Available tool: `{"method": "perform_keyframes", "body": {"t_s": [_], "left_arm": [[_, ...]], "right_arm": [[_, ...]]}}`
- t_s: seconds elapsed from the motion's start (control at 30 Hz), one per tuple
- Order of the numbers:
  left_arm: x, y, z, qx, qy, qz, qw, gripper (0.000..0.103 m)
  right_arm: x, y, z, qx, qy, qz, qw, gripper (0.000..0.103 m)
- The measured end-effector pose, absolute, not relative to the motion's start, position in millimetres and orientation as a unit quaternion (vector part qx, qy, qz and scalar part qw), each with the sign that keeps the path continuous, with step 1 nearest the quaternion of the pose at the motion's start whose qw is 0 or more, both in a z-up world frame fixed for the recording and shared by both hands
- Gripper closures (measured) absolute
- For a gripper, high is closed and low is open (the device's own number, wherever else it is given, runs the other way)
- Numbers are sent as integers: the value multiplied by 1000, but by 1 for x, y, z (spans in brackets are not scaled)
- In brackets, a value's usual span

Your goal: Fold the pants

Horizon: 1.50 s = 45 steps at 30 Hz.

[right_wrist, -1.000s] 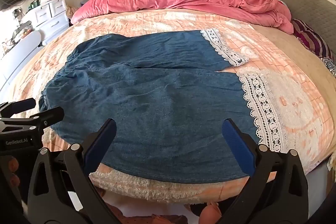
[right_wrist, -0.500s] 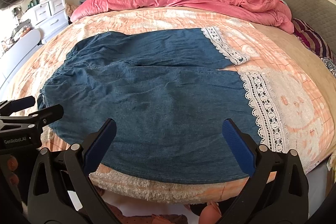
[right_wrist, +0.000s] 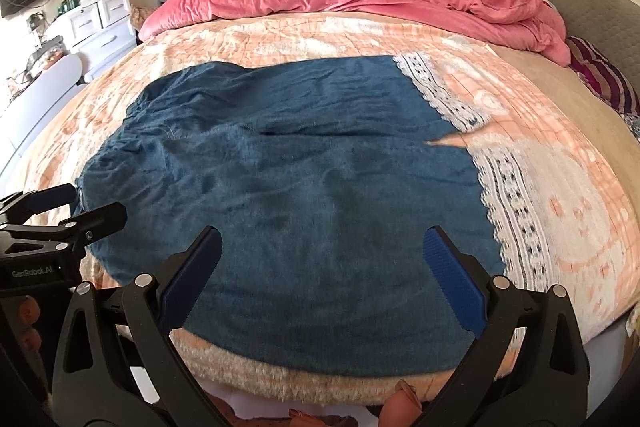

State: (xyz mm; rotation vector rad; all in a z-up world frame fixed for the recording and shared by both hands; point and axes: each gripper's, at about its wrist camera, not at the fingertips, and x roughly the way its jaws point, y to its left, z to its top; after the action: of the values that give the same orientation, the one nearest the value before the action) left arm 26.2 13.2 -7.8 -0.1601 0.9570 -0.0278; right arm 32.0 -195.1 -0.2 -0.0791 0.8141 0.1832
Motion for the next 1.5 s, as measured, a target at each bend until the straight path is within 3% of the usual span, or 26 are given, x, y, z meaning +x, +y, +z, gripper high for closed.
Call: {"method": "perform_keyframes", "body": {"t_s": [0.4, 0.6, 1.17, 1.23, 1.27, 1.33, 1.37, 1.5], "left_arm": [[80, 90, 3, -81, 445, 28, 891, 4], [116, 128, 8, -79, 430, 51, 898, 4], [213, 171, -46, -54, 469, -9, 882, 7], [222, 168, -51, -60, 469, -37, 881, 27], [226, 168, -53, -67, 469, -48, 879, 43], [230, 165, -56, -71, 460, -56, 883, 53], [230, 162, -56, -60, 457, -57, 886, 64], [220, 155, -52, -38, 447, -69, 891, 68]], "right_arm": [[118, -171, 9, -13, 450, 217, 866, 8], [157, -147, 17, -58, 443, 241, 861, 8], [285, -82, -4, -156, 465, 304, 817, 8], [294, -72, -6, -167, 464, 318, 810, 8], [299, -65, -7, -172, 464, 329, 804, 8], [307, -55, -9, -186, 462, 340, 798, 8], [309, -50, -10, -191, 460, 346, 795, 8], [325, -29, -20, -199, 472, 374, 773, 8]]}}
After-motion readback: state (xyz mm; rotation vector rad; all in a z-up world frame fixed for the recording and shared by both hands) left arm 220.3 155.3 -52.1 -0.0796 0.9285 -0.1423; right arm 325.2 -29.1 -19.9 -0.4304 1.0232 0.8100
